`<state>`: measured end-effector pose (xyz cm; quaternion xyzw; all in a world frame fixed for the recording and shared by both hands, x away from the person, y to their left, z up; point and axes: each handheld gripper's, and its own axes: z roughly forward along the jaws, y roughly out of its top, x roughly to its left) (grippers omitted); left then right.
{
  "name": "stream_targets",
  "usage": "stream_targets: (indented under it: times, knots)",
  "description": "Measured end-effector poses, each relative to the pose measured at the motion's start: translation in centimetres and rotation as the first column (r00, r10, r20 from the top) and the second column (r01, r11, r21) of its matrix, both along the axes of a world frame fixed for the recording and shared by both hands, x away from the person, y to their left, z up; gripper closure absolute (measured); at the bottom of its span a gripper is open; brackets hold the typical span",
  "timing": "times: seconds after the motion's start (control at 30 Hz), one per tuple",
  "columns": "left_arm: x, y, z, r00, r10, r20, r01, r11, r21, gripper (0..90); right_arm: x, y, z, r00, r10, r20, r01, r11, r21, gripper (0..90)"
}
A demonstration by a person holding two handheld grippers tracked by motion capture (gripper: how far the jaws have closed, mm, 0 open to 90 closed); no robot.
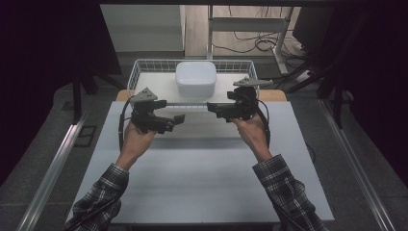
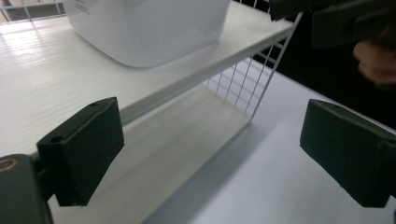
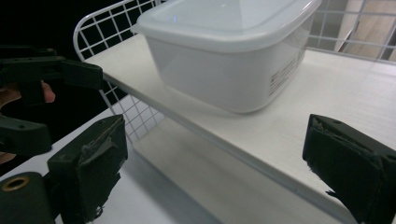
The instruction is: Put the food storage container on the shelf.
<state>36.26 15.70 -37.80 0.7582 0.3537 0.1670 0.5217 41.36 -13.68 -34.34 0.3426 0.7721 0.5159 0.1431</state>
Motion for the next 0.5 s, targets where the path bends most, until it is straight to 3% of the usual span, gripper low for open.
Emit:
stream_targets:
  times: [0.17, 0.5]
  knots:
    - [-0.7, -0.2, -0.8, 0.9986, -0.052, 0.009, 0.052, 0.9986, 0.000, 7.8, -0.8, 0.0, -0.5, 0.9998, 0.017, 0.005, -0.017, 0.9997, -0.019, 5.8]
    - [-2.2, 0.0, -2.2, 0.9967, -0.079, -0.017, 0.079, 0.9968, -0.011, 7.5, -2.5, -0.1, -1.5, 0.9973, 0.047, 0.056, -0.044, 0.9977, -0.052, 5.8]
